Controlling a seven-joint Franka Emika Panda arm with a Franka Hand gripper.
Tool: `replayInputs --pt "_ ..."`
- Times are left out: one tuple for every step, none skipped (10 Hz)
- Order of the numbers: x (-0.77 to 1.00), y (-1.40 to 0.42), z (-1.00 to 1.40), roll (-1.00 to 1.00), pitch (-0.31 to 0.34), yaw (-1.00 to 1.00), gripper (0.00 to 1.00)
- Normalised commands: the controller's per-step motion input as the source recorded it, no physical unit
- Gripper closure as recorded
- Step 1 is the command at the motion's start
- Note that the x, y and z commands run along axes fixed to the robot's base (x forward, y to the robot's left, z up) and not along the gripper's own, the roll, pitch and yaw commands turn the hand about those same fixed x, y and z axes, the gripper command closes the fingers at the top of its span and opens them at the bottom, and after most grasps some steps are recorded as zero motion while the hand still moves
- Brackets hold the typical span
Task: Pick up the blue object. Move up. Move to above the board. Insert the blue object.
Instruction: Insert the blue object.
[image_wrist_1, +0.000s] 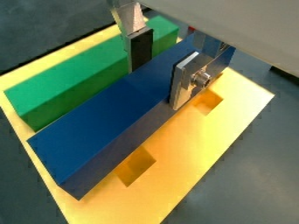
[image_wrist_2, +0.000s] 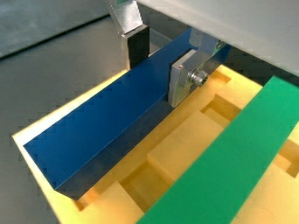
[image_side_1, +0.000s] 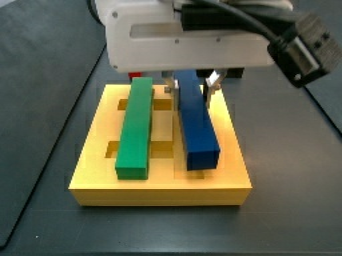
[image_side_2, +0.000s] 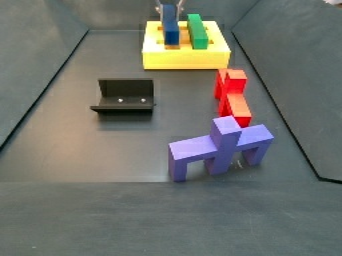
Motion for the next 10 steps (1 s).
replayInputs --pt "-0.12 -0.03 -0.38 0.02 -0.029 0.01 1.0" --pt "-0.13 0.0 -0.33 0.04 -0.014 0.02 1.0" --pt "-0.13 0.0 -0.29 0.07 0.0 0.0 1.0" --pt "-0.11 0.0 -0.28 0.09 0.0 0.0 1.0" --pt "-0.18 0.0 -0.25 0.09 0.0 0.0 1.0" --pt "-0.23 0.0 -0.23 0.08 0.0 -0.03 1.0" --pt "-0.21 0.02 -0.22 0.1 0.0 -0.09 1.0" --pt "-0.11 0.01 -0.2 0.1 0.0 -0.04 1.0" --pt "0.0 0.0 -0.06 0.05 0.0 0.0 1.0" --pt "0.0 0.0 0.0 0.0 0.0 0.0 1.0"
